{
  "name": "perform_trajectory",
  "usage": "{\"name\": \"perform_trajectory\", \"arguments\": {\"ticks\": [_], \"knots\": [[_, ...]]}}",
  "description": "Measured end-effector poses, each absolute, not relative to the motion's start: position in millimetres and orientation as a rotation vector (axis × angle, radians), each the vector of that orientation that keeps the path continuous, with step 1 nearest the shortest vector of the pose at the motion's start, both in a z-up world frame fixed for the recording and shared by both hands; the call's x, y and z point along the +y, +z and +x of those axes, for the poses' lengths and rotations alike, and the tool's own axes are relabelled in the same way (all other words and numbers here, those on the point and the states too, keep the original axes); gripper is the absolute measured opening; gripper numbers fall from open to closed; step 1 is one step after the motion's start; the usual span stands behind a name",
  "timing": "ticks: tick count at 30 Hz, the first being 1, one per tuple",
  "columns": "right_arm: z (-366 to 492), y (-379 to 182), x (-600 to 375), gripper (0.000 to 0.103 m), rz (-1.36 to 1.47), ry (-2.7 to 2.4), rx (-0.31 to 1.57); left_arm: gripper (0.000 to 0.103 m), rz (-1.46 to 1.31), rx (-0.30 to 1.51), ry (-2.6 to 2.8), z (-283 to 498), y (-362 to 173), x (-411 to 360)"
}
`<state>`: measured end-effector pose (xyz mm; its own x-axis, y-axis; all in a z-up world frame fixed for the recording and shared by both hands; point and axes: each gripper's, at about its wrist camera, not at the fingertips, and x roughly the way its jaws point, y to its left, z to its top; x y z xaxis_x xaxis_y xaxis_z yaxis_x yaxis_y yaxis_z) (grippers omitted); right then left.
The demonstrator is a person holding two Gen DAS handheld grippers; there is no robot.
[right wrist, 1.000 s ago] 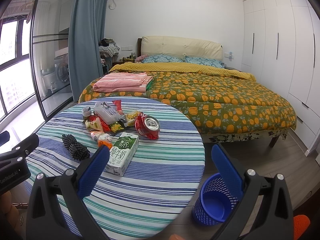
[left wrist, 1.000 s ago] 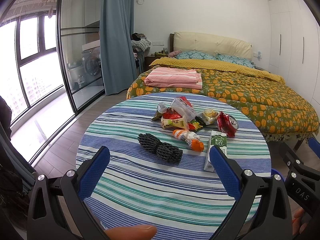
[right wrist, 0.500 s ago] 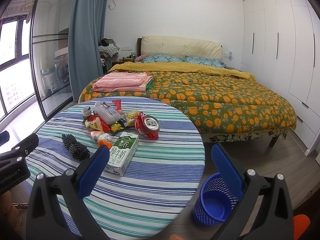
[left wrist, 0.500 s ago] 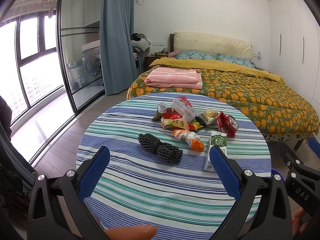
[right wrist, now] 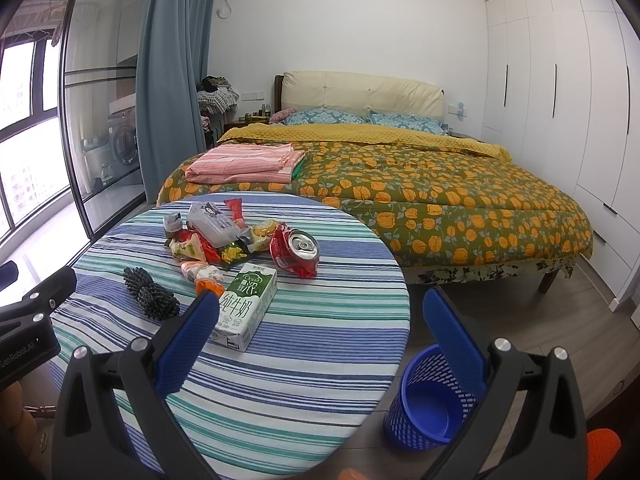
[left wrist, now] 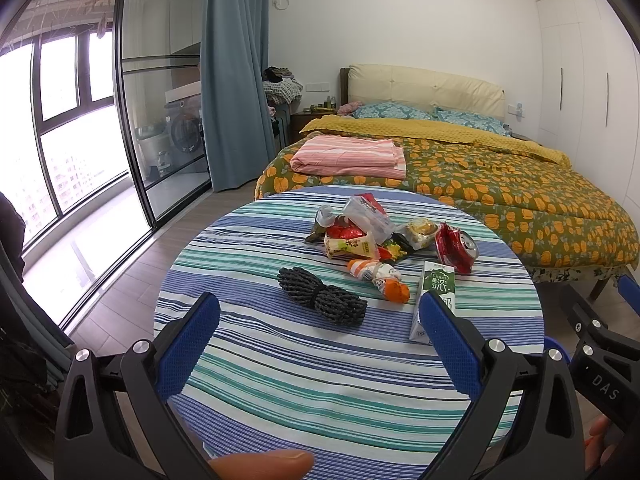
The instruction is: Collect trash
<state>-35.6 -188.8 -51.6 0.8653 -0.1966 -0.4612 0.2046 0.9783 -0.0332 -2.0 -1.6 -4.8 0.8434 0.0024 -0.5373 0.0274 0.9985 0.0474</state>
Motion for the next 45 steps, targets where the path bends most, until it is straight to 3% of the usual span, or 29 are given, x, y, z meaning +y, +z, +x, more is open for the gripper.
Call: {"name": "perform_trajectory", "arguments": {"ticks": [17,29,45], "knots": [[-34,-56,-195,0.099,0.029,-0.215,0.494,0.099,0.088,0.582,0.051,3,-30,19],[11,-104,-190,0.099,0.098,-0.094,0.666,0.099,0.018,0.827,0.003,38,-100,47],[63,-157,-159,0.098,0.064,0.082,0.81,0.099,-0.196,0.897,0.019,143,-107,32]]}}
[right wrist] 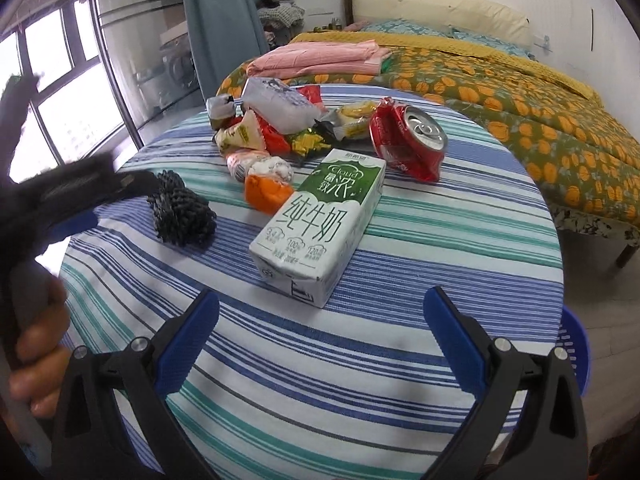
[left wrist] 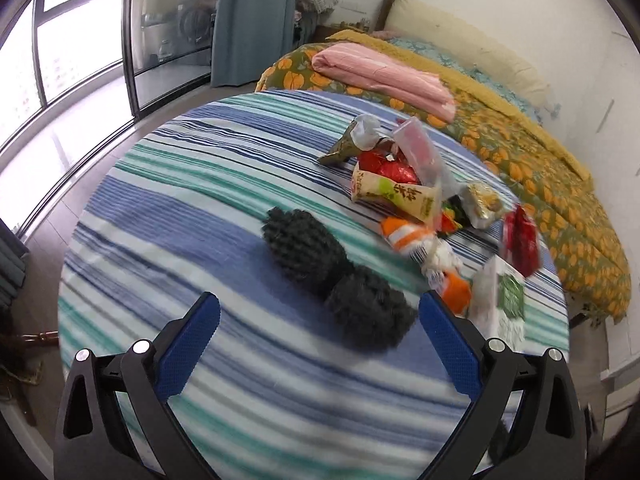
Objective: Collect trash
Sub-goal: 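Grasp the black rope bundle with left tool while right tool grasps the milk carton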
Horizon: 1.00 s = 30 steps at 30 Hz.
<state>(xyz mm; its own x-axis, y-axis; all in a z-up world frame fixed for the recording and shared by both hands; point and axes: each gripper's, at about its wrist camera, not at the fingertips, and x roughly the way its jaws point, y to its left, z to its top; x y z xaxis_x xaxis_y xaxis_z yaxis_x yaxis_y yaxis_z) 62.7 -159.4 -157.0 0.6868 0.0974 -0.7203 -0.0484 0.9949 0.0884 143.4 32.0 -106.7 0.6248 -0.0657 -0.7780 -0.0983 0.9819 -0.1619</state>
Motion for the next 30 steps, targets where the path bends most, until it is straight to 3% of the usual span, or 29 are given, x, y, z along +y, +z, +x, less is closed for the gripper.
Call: {"name": "perform_trajectory", "arguments": {"ticks": [7,19,20,21,22,25,30], "knots": [[63,-162,-171,0.098,0.086,0.08,0.805,0.099,-0.187,1.003,0.07,178,-143,21],[125,-165,-159,0.098,0.237,0.044,0.919,0.099,-0.022,1.098,-0.251,178,-136,46],[127,-166,-163,0.087,0.245,0.038,0.923,0.099,-0.017,1.095,-0.256,179,-136,45],[128,-166,-168,0.067,0.25,0.034,0.931,0.099,-0.007,1.093,-0.266,180,-138,39],[127,-166,-175,0.062,0.26,0.05,0.937,0.099,-0.003,1.095,-0.274,182,-141,34],[120,-161,-190,0.052,0.224,0.058,0.943,0.099,0.006,1.117,-0.284,182,-153,23],[108,-155,-216,0.052,0.157,0.068,0.978,0.099,0.065,1.103,-0.305,179,-154,27]]}}
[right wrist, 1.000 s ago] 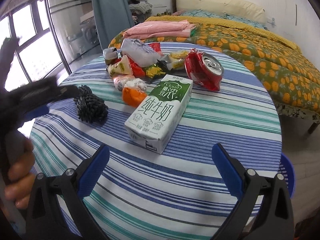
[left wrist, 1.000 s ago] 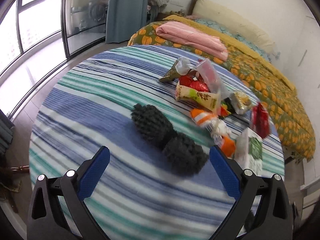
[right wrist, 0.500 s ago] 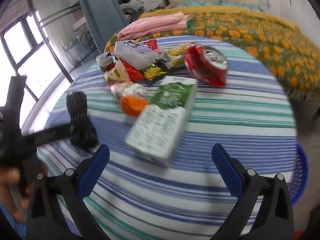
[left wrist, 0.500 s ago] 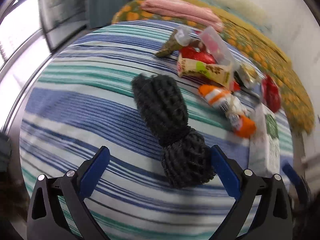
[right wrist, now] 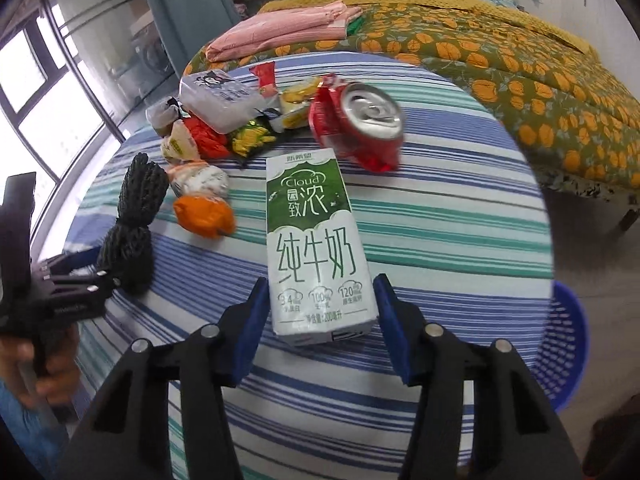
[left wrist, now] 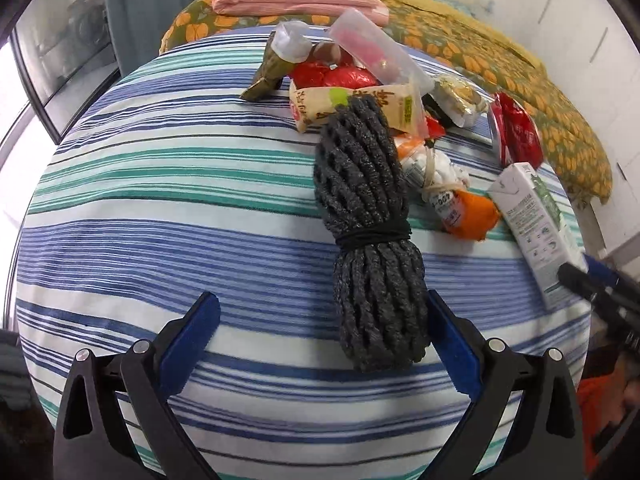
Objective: Collect trash
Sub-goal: 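Grasp the black rope bundle with left tool while right tool grasps the milk carton, then carry both items to the blue wastebasket and open both tools to drop them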
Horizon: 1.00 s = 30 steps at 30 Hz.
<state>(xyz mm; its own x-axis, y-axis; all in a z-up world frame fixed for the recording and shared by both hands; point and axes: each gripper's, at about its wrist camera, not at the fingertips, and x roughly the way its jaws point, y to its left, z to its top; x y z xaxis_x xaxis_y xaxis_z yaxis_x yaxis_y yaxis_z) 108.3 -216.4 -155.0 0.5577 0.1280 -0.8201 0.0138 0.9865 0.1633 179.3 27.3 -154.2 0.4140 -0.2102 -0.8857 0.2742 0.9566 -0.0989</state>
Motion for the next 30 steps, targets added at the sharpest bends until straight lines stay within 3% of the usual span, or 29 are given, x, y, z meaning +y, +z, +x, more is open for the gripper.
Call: {"name": "perform_trajectory", "arguments": {"ticks": [2,3,5,18,19,20,21,22,23,24,26,30], "knots": [[109,-153,-222,0.056,0.14,0.082,0.992,0.099,0.105,1.104,-0.297,178,-155,37],[110,-151,-224,0.066,0.131,0.086,0.998,0.099,0.129,1.102,-0.292,178,-156,41],[112,-149,-224,0.073,0.116,0.099,1.006,0.099,0.159,1.09,-0.315,175,-157,46],[147,-143,-204,0.076,-0.02,0.153,1.123,0.098,0.176,1.049,-0.392,190,-114,43],[152,-145,-203,0.076,-0.027,0.149,1.135,0.094,0.198,1.055,-0.393,195,-116,39],[154,-147,-203,0.076,-0.031,0.145,1.142,0.081,0.217,1.062,-0.393,198,-119,36],[157,-149,-204,0.075,-0.036,0.139,1.15,0.075,0.237,1.079,-0.395,203,-123,33],[159,-151,-205,0.072,-0.038,0.135,1.153,0.059,0.246,1.098,-0.402,206,-127,30],[160,-152,-206,0.056,-0.035,0.141,1.157,0.048,0.257,1.102,-0.392,206,-129,30],[160,-153,-210,0.049,-0.009,0.157,1.161,0.038,0.268,1.096,-0.378,206,-130,30],[155,-149,-217,0.049,0.034,0.158,1.142,0.03,0.239,1.085,-0.379,204,-125,37],[127,-123,-237,0.049,0.107,0.198,1.05,0.028,0.176,1.036,-0.389,187,-104,50]]}}
